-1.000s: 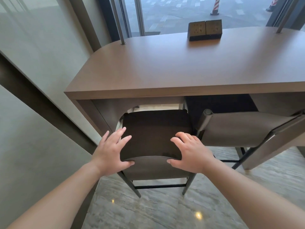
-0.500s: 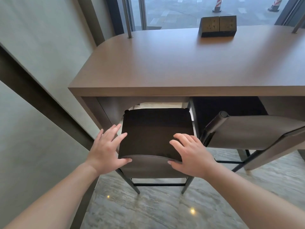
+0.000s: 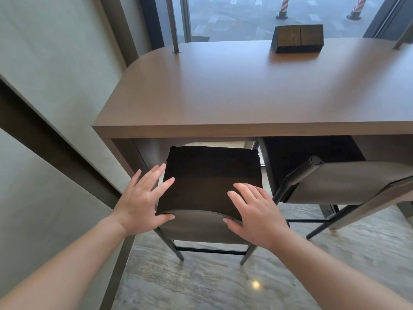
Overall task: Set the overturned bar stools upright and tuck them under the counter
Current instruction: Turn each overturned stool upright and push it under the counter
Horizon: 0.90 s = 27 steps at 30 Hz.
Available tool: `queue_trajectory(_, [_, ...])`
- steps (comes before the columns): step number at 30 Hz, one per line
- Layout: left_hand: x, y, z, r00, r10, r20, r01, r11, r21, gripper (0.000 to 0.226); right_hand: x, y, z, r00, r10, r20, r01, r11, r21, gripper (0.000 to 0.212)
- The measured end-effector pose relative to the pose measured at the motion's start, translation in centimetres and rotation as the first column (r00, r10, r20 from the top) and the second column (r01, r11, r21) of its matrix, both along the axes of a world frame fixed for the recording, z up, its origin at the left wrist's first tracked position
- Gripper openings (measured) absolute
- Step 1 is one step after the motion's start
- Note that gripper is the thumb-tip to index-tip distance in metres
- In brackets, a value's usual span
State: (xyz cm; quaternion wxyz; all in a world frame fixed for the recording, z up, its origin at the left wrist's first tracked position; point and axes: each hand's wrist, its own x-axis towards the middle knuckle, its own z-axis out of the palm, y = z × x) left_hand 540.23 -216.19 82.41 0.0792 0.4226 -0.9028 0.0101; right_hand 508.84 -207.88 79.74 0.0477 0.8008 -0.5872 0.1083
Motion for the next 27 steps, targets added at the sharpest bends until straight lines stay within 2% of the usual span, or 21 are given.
queue_trajectory(3, [0.2,-1.2,-0.3,0.989,-0.071,0.130,0.055,0.990,0.128,0.093,0.0,0.0,0.0,1.000,0.008,-0.012,-0.008,1.000,0.021,0.059])
queue_trajectory(7, [0.7,-2.0,-1.2,0.984,-0.074,0.163,0.032,0.969,0.245,0.095,0.0,0.6,0.4,0.997,-0.046,-0.069,0.050,0.997,0.054,0.064])
queue_trajectory(11, [0.9,-1.8,-1.4,0.985,-0.068,0.158,0.028,0.970,0.243,0.095,0.1,1.2,0.7,0.991,-0.093,-0.094,0.098,0.993,0.058,0.064])
queue_trajectory(19, [2.4,-1.0,-1.5,0.983,-0.049,0.174,0.010,0.977,0.214,0.093,1.1,0.7,0.7,0.992,-0.074,-0.102,0.077,0.996,0.033,0.065])
queue_trajectory(27, [1.9,-1.8,-1.4,0.985,0.000,0.170,-0.039,0.974,0.223,0.093,-1.1,-1.4,1.1,0.979,-0.120,-0.163,0.140,0.983,0.115,0.071])
